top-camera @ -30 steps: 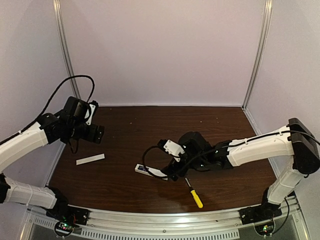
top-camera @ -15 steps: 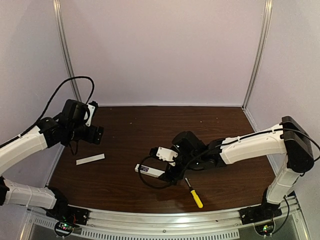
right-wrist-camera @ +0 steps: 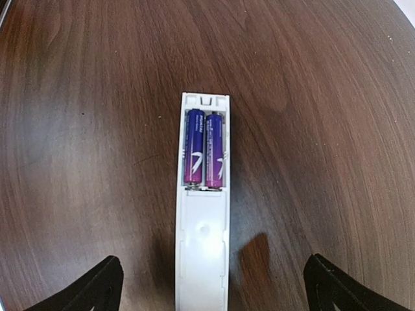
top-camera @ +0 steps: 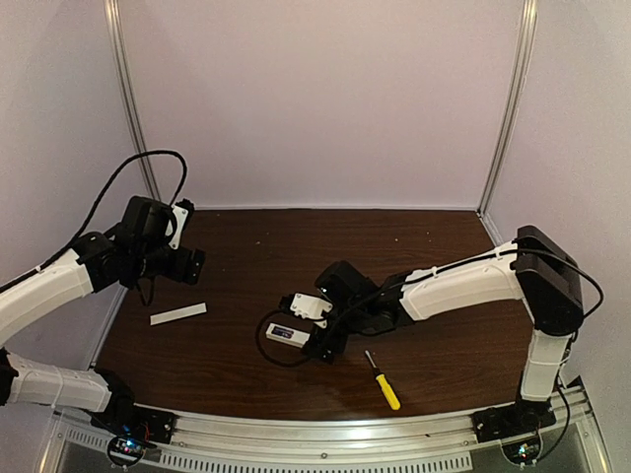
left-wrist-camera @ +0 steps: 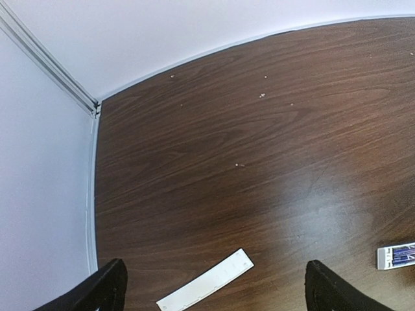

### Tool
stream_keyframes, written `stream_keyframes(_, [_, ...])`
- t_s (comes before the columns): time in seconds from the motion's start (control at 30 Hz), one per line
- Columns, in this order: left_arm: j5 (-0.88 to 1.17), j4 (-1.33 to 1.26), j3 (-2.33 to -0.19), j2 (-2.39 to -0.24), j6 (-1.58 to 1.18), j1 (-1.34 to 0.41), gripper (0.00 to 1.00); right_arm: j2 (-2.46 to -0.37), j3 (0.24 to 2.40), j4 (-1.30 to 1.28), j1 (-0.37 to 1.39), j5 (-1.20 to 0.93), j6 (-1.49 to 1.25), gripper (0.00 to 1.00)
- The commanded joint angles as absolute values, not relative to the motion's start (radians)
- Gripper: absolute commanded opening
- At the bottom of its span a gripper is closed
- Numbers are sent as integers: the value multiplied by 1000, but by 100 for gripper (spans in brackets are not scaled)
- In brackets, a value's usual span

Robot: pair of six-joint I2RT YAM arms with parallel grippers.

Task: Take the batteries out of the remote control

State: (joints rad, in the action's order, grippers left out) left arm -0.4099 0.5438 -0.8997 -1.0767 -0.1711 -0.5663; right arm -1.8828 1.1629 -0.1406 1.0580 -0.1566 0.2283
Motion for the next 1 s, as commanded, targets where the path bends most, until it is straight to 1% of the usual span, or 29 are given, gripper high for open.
stream_keyframes(0.0, [-393, 497, -885, -1059, -157, -565, 97, -1928, 1210, -179, 1059, -130, 213, 97])
stream_keyframes(0.23, [-382, 494, -882, -1059, -153, -565, 97, -1976, 1255, -224, 1058, -108, 206, 90])
stream_keyframes(0.4, [-381, 493, -881, -1055, -152, -565, 97, -1986, 1262, -271, 1058, -107, 182, 88])
stream_keyframes(0.7, [-378, 493, -881, -1057, -153, -565, 98, -1941, 1204, -299, 1058, -300, 142, 90])
stream_keyframes(0.97, [-379, 493, -879, -1052, -152, -565, 97, -1945, 1206, -298, 1064, -432, 104, 88])
